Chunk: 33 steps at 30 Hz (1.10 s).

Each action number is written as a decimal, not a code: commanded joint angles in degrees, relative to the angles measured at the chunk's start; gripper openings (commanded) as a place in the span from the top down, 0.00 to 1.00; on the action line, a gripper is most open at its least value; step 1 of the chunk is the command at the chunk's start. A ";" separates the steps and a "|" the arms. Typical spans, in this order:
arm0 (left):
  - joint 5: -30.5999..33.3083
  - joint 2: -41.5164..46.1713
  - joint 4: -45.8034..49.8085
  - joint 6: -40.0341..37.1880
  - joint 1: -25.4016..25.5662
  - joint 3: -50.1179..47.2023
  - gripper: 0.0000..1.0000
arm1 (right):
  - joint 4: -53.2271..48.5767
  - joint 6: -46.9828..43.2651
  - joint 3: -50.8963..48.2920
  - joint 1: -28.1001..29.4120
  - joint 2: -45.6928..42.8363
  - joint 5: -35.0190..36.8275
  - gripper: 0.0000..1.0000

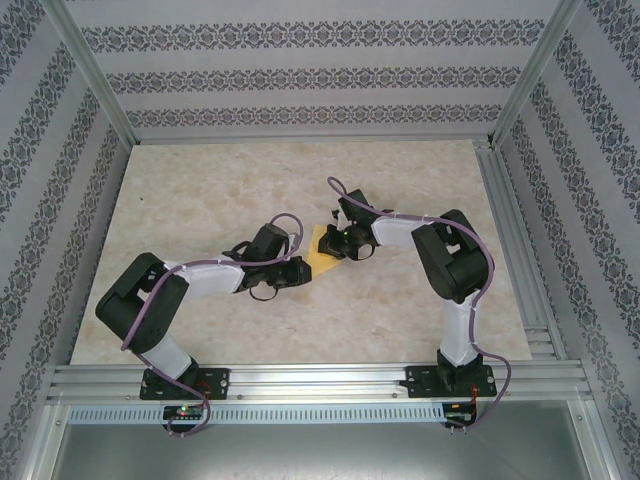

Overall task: Fold a paper plane with a square sheet of paper (pick it up from the middle)
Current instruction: Fourth fold the wing at the center of the table.

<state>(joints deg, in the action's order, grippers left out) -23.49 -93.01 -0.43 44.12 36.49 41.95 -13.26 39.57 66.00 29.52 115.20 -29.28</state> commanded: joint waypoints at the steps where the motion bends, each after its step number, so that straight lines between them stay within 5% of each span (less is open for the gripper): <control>1: 2.74 -0.81 -1.90 0.60 -0.06 2.20 0.87 | -4.93 0.53 -3.50 0.19 6.75 9.28 0.90; 15: 7.03 -6.01 1.60 -0.59 -0.10 3.15 0.94 | -5.42 0.34 -3.11 0.12 5.77 9.04 0.89; 26: 8.64 -5.86 2.74 -0.35 -0.19 -0.29 1.00 | -0.51 -0.90 -0.30 -0.04 -6.26 -2.75 0.80; 33: 8.48 -6.26 2.44 -0.30 -0.17 -0.29 1.00 | -1.64 -0.03 -1.62 3.19 -6.82 -2.97 0.84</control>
<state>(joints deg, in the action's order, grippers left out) -17.39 -98.45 -1.34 44.05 36.49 43.75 -13.91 39.33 65.89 30.85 108.64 -31.24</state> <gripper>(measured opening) 0.057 0.169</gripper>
